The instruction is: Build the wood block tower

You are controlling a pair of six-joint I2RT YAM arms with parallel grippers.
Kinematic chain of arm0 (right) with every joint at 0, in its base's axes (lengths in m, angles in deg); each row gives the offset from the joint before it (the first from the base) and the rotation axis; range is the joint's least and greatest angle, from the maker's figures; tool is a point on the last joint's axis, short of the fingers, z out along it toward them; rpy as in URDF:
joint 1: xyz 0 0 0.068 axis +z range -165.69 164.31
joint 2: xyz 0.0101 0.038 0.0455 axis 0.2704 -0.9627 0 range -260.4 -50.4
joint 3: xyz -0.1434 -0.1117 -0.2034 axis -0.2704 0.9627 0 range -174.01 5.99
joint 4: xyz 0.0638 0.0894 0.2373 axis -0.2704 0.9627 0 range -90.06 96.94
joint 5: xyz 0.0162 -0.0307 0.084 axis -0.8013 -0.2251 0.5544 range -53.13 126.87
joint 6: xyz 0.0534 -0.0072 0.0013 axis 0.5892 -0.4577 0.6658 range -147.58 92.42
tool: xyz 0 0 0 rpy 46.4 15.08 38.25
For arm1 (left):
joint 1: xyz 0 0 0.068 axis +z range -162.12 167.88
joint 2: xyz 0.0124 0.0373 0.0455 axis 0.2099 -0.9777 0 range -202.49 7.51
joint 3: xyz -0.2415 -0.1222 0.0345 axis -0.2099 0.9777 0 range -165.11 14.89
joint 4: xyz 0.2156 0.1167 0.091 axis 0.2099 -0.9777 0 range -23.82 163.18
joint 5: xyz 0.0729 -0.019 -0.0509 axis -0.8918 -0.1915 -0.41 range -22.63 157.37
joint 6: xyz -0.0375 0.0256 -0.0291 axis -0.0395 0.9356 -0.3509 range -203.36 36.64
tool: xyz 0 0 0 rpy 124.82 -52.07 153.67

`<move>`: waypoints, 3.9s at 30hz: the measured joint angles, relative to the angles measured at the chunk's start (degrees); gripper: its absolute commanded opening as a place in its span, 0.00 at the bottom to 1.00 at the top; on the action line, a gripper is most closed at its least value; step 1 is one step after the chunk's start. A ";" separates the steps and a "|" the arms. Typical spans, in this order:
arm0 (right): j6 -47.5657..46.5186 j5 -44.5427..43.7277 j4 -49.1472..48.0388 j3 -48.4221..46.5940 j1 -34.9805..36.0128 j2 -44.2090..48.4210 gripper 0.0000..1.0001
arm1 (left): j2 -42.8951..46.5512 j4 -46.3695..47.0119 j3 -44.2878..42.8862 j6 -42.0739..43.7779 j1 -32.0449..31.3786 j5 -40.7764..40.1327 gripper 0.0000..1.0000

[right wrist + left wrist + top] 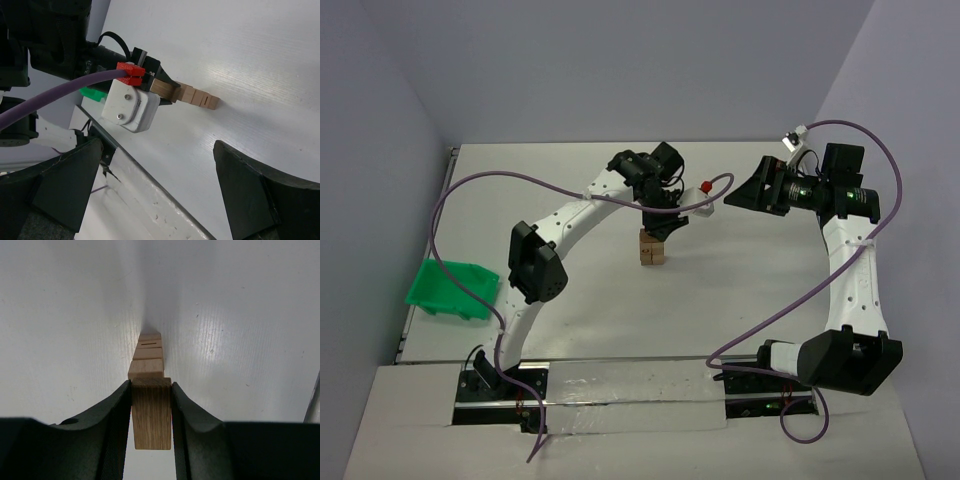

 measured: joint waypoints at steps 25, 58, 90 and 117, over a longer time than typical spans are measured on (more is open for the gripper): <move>0.71 0.34 -0.48 0.90 0.00 0.00 1.00 | 0.07 1.44 0.00 -1.27 0.57 -0.02 0.13; 1.14 1.00 -1.27 1.82 -0.22 0.02 1.00 | 0.07 1.41 0.24 -1.27 1.03 0.00 0.19; 1.38 1.74 -1.40 1.85 -0.37 0.02 1.00 | -0.34 1.41 1.03 -1.32 1.29 0.04 0.27; 1.59 1.82 -1.70 2.76 -0.37 0.02 1.00 | -0.94 1.41 1.01 -1.44 1.29 0.04 0.37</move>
